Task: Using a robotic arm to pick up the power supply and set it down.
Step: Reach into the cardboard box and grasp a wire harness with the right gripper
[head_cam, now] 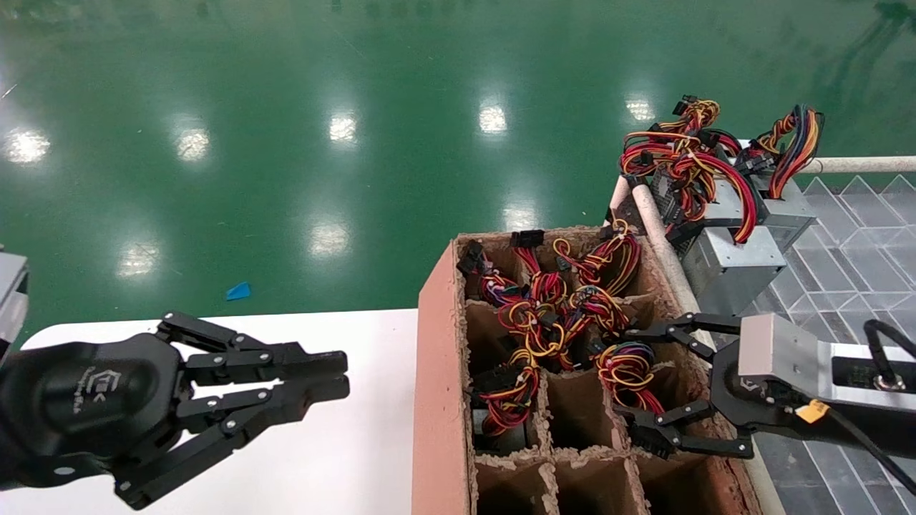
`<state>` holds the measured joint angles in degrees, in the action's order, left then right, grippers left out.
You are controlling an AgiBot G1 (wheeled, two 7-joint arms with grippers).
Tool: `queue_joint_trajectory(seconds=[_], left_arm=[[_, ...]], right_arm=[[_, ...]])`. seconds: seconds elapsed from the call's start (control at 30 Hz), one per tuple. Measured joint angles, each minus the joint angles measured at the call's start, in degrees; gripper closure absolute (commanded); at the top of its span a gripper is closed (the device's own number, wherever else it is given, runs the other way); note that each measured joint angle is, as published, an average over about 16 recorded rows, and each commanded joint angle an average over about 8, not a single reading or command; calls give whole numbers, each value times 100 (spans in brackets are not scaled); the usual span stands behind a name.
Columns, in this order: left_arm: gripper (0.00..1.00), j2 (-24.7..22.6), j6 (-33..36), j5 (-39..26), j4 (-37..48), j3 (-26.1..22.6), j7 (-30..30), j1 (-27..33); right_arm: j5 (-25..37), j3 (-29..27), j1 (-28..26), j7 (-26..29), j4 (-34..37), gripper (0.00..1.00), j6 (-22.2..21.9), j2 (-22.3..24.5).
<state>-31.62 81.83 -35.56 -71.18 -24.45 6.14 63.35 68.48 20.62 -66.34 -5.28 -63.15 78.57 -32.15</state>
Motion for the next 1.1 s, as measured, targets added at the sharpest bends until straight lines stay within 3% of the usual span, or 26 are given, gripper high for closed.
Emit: queue_joint_trajectory(seconds=[0.67,1.1], left_arm=[[100,0,0,0,0,0,0,0],[100,0,0,0,0,0,0,0]], right_arm=[[291,89,-108,-86,-197,100,-56,-9],[295,-23,-170,-484,-528,100,-23,168]])
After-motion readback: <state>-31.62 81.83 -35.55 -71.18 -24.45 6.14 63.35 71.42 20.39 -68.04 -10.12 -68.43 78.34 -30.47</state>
